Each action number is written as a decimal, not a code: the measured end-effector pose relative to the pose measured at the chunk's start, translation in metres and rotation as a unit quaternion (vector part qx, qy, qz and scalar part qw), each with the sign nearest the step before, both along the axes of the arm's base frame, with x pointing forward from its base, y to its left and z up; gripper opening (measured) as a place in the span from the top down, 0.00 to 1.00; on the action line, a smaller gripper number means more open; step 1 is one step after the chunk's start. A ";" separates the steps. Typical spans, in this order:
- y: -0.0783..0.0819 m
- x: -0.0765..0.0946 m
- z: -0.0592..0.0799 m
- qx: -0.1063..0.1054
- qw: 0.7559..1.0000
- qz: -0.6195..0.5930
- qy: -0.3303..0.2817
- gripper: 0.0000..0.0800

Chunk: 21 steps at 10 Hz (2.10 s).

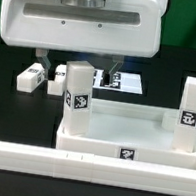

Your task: Assemble desk

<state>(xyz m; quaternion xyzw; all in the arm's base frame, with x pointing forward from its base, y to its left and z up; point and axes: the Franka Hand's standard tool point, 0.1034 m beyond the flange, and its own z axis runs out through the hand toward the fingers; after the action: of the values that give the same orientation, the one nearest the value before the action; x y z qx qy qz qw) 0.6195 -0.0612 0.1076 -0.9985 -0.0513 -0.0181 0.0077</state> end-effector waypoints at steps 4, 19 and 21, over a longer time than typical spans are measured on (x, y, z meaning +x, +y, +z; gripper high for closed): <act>-0.001 0.000 0.000 -0.003 0.998 0.068 -0.001 0.32; -0.001 -0.002 -0.002 0.035 0.890 -0.454 0.013 0.64; -0.001 -0.002 -0.002 0.036 0.874 -0.484 0.016 0.64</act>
Offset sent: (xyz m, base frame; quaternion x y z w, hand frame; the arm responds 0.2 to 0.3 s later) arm 0.0000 0.0000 0.0000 0.0000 0.0000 0.0000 1.0000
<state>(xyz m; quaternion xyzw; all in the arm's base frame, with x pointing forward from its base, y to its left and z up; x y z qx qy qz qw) 0.6179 -0.0619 0.1053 -0.8978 0.4390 -0.0059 0.0343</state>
